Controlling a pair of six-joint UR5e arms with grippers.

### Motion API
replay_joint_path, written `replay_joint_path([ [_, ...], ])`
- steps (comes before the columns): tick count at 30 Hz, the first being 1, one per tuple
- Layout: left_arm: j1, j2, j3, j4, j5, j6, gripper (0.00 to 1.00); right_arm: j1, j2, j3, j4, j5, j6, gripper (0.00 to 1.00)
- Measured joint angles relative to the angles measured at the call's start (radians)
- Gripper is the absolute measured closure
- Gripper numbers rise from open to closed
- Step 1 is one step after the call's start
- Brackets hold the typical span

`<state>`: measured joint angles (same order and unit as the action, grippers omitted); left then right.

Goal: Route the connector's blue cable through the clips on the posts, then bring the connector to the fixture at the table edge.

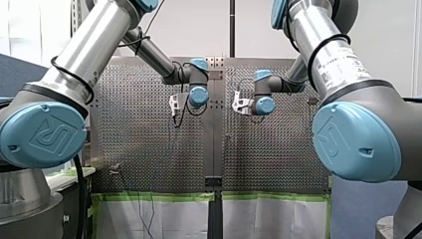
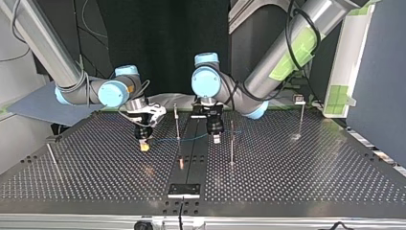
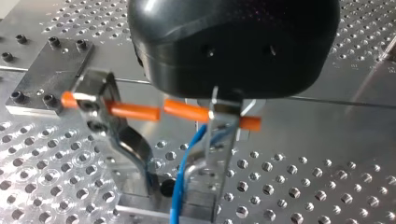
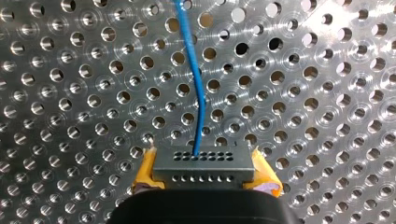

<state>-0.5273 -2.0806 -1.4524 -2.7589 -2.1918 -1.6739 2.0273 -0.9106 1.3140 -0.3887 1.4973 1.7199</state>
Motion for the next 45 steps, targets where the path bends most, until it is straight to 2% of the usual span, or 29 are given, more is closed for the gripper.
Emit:
replay_joint_path([
  [1, 0.0, 0.0, 0.0, 0.0, 0.0, 0.002, 0.98, 0.0, 0.0, 0.0, 0.0, 0.0, 0.0, 1.0],
  [8, 0.0, 0.0, 0.0, -0.001, 0.001, 0.016, 0.98, 0.0, 0.0, 0.0, 0.001, 0.0, 0.0, 1.0],
  [9, 0.0, 0.0, 0.0, -0.001, 0.001, 0.019, 0.89, 0.0, 0.0, 0.0, 0.001, 0.0, 0.0, 1.0],
  [15, -0.003, 0.0, 0.0, -0.002, -0.001, 0.022, 0.89, 0.0, 0.0, 0.0, 0.007, 0.001, 0.0, 1.0],
  [16, -0.003, 0.0, 0.0, -0.002, -0.001, 0.022, 0.98, 0.0, 0.0, 0.0, 0.01, 0.003, -0.001, 1.0],
  [22, -0.015, -0.001, -0.001, -0.002, 0.005, 0.021, 0.98, 0.001, 0.0, 0.003, 0.035, 0.028, -0.012, 1.0],
  [29, -0.019, -0.001, -0.024, 0.01, 0.029, 0.023, 0.98, 0.002, 0.0, 0.018, 0.045, 0.037, -0.024, 1.0],
  [35, -0.017, -0.002, -0.05, 0.02, 0.035, 0.024, 0.98, 0.007, -0.001, 0.023, 0.064, 0.039, -0.042, 1.0],
  [42, -0.022, -0.005, -0.071, 0.03, 0.045, 0.025, 0.98, 0.015, -0.006, 0.029, 0.105, 0.042, -0.08, 1.0],
  [45, -0.029, -0.014, -0.077, 0.033, 0.047, 0.027, 0.98, 0.017, -0.019, 0.048, 0.101, 0.044, -0.085, 1.0],
])
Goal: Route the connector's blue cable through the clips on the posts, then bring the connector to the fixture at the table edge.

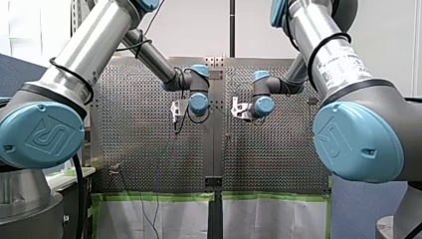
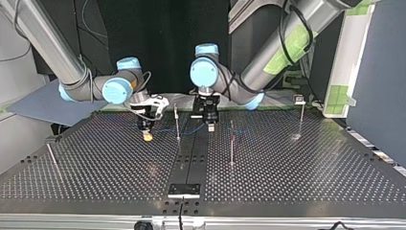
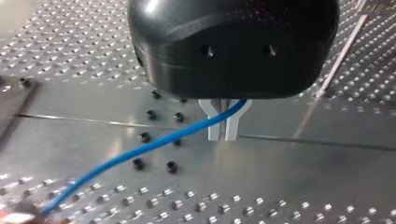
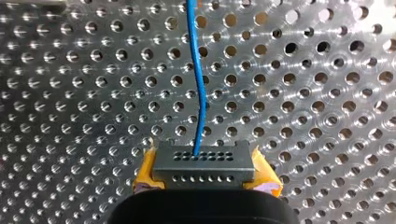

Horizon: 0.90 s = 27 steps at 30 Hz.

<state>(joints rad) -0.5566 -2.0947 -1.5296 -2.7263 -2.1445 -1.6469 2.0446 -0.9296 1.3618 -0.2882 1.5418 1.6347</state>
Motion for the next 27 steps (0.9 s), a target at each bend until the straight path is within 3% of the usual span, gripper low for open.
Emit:
replay_joint_path([
  [9, -0.033, -0.053, -0.006, 0.007, -0.002, -0.006, 0.98, -0.002, -0.046, 0.065, -0.052, 0.003, 0.01, 1.0],
  [18, -0.05, -0.057, -0.03, 0.021, -0.018, -0.011, 0.98, 0.001, -0.056, 0.14, -0.073, 0.003, 0.007, 1.0],
  [27, -0.057, -0.058, -0.073, 0.044, -0.021, -0.013, 0.98, 0.002, -0.062, 0.184, -0.093, 0.004, 0.004, 1.0],
])
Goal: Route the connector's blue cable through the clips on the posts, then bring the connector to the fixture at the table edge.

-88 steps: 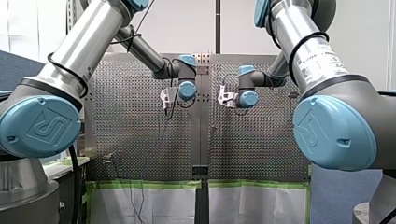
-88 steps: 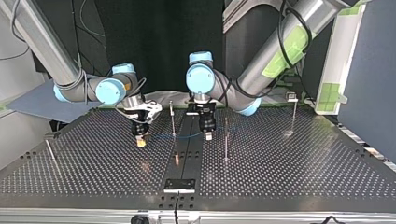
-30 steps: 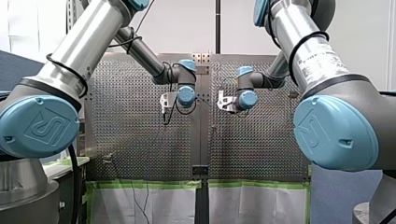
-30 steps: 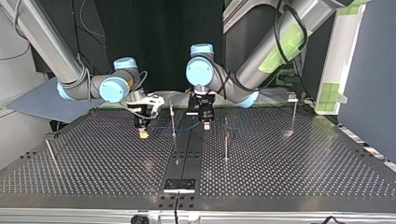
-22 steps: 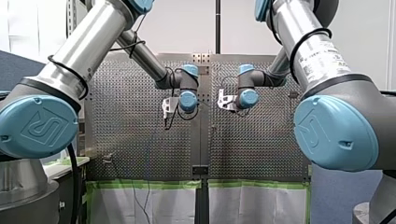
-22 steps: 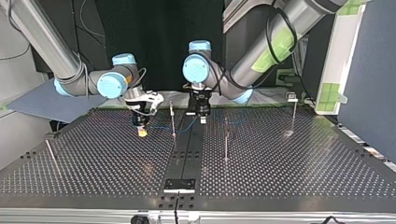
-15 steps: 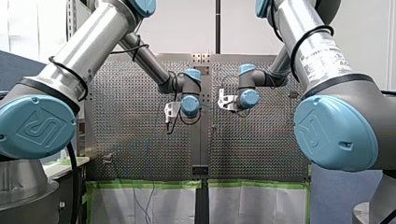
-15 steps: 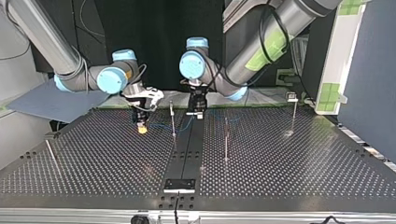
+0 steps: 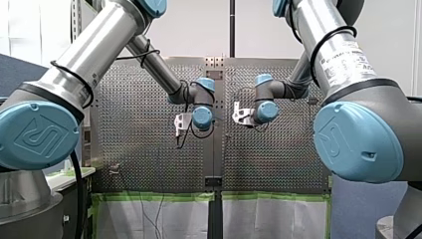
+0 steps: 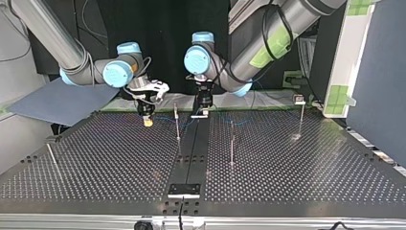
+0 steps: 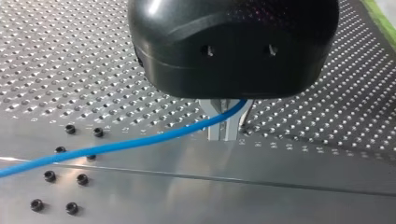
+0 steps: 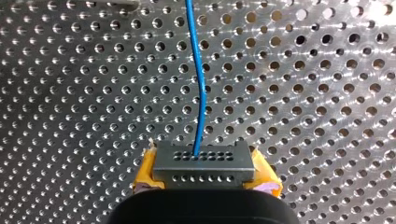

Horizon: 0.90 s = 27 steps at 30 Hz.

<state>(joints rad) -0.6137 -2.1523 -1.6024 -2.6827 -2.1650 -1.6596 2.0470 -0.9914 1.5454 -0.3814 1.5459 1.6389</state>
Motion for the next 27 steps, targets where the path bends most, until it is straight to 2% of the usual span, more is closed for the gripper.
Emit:
replay_joint_path([
  [7, -0.005, 0.0, -0.039, 0.026, 0.0, 0.0, 0.98, 0.0, -0.013, 0.033, -0.021, 0.001, 0.0, 1.0],
  [14, -0.006, 0.0, -0.064, 0.035, 0.001, 0.002, 0.98, 0.0, -0.05, 0.07, -0.036, 0.001, 0.002, 1.0],
  [21, -0.006, 0.0, -0.069, 0.038, 0.012, 0.009, 0.98, 0.001, -0.08, 0.127, -0.065, 0.001, 0.01, 1.0],
  [27, -0.006, 0.0, -0.069, 0.039, 0.027, 0.018, 0.98, 0.003, -0.086, 0.17, -0.079, 0.003, 0.011, 1.0],
])
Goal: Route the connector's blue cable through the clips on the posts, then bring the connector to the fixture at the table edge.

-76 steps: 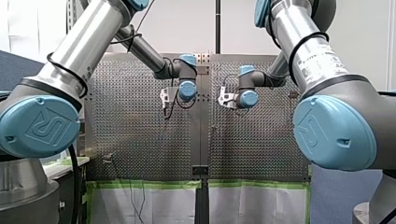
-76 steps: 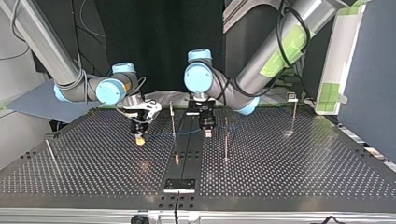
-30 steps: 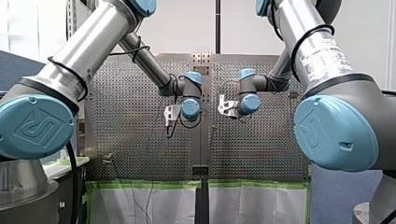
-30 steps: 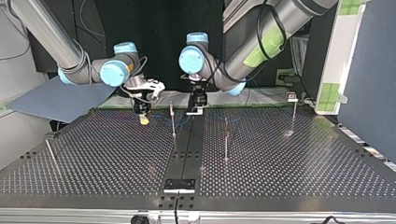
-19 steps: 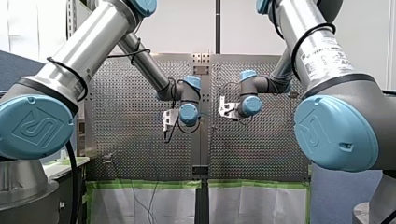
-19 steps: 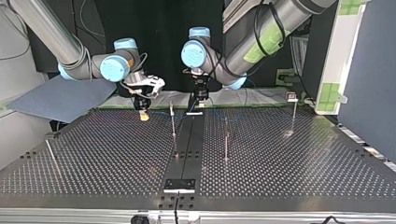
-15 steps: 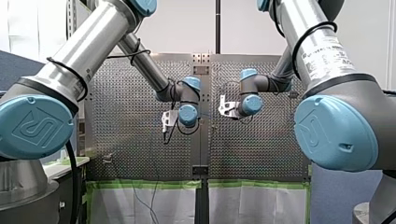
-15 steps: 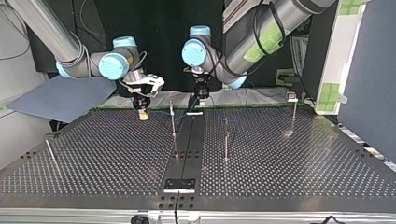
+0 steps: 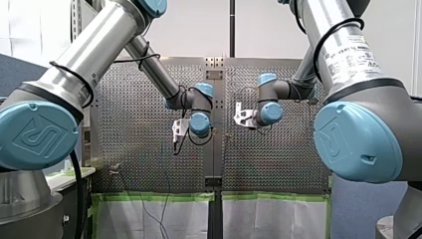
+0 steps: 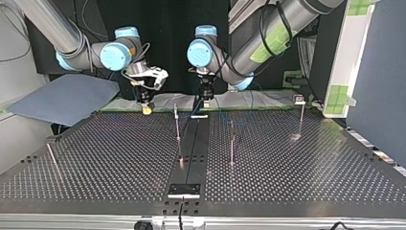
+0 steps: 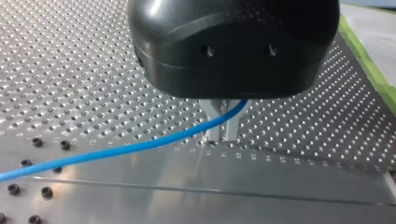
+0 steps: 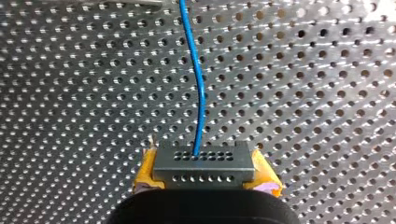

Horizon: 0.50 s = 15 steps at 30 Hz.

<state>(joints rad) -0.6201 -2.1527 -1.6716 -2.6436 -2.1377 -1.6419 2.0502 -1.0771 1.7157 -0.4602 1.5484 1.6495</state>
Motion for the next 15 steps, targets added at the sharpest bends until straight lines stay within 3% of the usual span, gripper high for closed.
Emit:
replay_joint_path([
  [15, -0.003, -0.026, -0.012, 0.014, 0.011, 0.016, 0.98, 0.005, -0.001, 0.058, -0.028, 0.013, 0.001, 1.0],
])
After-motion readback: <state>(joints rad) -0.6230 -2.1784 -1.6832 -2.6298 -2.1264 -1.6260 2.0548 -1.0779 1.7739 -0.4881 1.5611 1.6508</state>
